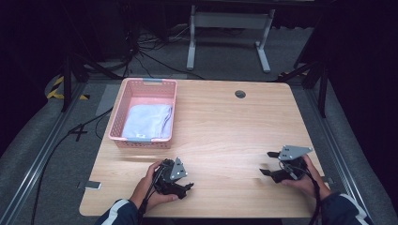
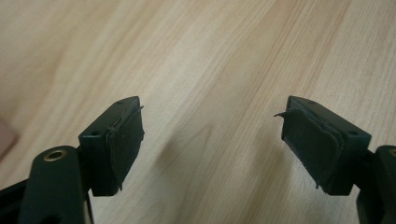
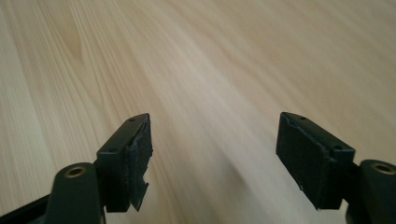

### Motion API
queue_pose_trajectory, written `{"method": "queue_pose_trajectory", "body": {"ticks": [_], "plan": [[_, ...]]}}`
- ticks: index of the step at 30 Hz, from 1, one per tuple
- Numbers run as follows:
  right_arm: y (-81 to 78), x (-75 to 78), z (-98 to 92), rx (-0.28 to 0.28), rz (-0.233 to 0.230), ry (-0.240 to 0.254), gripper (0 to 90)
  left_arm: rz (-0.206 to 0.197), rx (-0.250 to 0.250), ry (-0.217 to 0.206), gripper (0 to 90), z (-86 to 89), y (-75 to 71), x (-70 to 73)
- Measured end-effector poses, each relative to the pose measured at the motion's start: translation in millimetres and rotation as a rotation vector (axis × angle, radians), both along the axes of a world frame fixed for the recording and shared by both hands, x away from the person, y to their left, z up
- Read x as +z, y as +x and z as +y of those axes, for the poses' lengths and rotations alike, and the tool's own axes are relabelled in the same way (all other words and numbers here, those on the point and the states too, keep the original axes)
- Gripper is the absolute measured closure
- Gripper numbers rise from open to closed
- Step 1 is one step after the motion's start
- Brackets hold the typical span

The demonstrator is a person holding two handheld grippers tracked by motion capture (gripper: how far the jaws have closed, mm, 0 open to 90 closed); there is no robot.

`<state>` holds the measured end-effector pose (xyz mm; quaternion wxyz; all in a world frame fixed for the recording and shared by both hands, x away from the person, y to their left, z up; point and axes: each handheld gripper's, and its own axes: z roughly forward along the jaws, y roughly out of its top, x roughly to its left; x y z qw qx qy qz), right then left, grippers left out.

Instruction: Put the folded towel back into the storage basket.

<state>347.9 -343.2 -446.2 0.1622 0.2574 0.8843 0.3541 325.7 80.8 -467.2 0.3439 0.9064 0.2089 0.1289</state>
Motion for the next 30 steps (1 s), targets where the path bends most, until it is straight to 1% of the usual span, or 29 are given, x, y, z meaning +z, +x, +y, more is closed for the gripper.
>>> {"method": "queue_pose_trajectory", "body": {"ticks": [1, 2, 3, 5, 6, 7, 8, 14, 15, 24, 30], "plan": [[-3.4, -6.4, -7.5, -0.015, 0.023, 0.016, 26.6, 0.011, -0.005, -0.011, 20.8, -0.9, 1.4, -3.1], [-6.4, -12.2, -12.6, -0.043, 0.047, 0.025, 26.7, 0.01, -0.007, -0.022, 19.0, -0.5, 2.8, -4.5], [-8.9, -17.4, -17.6, -0.057, 0.053, 0.041, 25.4, 0.012, -0.005, -0.028, 18.4, -0.5, 3.6, -4.9], [-10.8, -18.7, -21.8, -0.059, 0.052, 0.054, 24.9, 0.019, 0.01, -0.042, 17.6, 0.0, 5.6, -6.4], [-11.2, -19.4, -22.4, -0.07, 0.05, 0.064, 24.6, 0.03, 0.019, -0.06, 16.5, 0.3, 6.5, -8.0], [-11.6, -20.6, -22.2, -0.073, 0.04, 0.069, 22.6, 0.048, 0.029, -0.081, 15.3, 0.8, 7.6, -9.9], [-12.4, -21.4, -21.7, -0.071, 0.038, 0.072, 22.1, 0.063, 0.033, -0.093, 15.3, 1.3, 8.8, -10.8], [-13.4, -21.6, -21.6, -0.09, 0.035, 0.069, 20.7, 0.065, 0.02, -0.085, 14.4, 1.6, 11.3, -10.7], [-13.5, -21.8, -21.8, -0.092, 0.034, 0.072, 20.6, 0.064, 0.012, -0.083, 13.9, 1.6, 12.3, -10.5], [-13.3, -21.6, -22.1, -0.091, 0.038, 0.073, 20.4, 0.066, -0.01, -0.085, 12.1, 1.1, 15.8, -10.9], [-13.3, -21.6, -21.9, -0.088, 0.039, 0.072, 19.6, 0.066, -0.008, -0.081, 11.2, 0.8, 16.5, -10.9]]}}
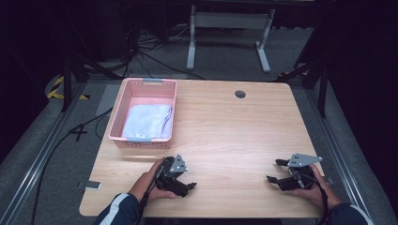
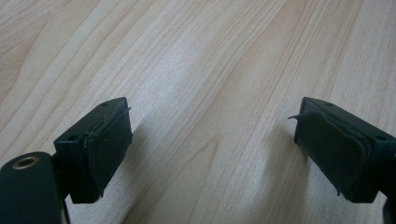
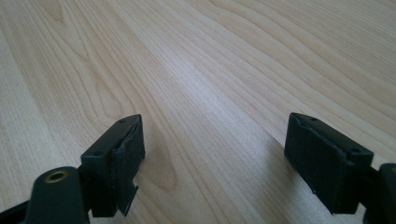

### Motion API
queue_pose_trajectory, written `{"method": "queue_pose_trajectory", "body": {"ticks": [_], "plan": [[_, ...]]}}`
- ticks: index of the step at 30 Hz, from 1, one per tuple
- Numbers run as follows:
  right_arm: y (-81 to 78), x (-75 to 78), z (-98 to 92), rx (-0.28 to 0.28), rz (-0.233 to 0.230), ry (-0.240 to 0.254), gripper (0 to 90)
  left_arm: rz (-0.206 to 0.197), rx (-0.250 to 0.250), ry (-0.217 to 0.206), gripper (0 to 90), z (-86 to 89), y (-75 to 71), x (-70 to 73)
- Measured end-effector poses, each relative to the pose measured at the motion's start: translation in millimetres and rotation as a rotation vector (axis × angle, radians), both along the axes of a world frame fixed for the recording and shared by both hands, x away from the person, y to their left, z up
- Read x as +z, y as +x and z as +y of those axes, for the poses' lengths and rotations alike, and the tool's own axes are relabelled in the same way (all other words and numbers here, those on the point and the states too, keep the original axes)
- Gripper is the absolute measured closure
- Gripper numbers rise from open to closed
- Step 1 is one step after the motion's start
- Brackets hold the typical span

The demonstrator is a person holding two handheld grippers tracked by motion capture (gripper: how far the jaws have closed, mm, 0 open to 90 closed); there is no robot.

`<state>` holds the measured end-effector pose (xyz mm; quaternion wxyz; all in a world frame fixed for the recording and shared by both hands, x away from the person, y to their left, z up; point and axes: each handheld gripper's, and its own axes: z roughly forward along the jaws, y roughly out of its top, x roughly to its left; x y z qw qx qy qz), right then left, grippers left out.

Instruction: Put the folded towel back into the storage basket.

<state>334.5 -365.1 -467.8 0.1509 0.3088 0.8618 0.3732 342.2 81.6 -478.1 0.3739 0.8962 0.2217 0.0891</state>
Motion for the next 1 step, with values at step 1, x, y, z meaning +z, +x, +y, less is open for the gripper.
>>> {"method": "queue_pose_trajectory", "body": {"ticks": [1], "plan": [[0.0, 0.0, 0.0, 0.0, 0.0, -0.001, 19.5, 0.002, 0.002, -0.001, 10.9, -0.3, 0.1, -0.1]]}}
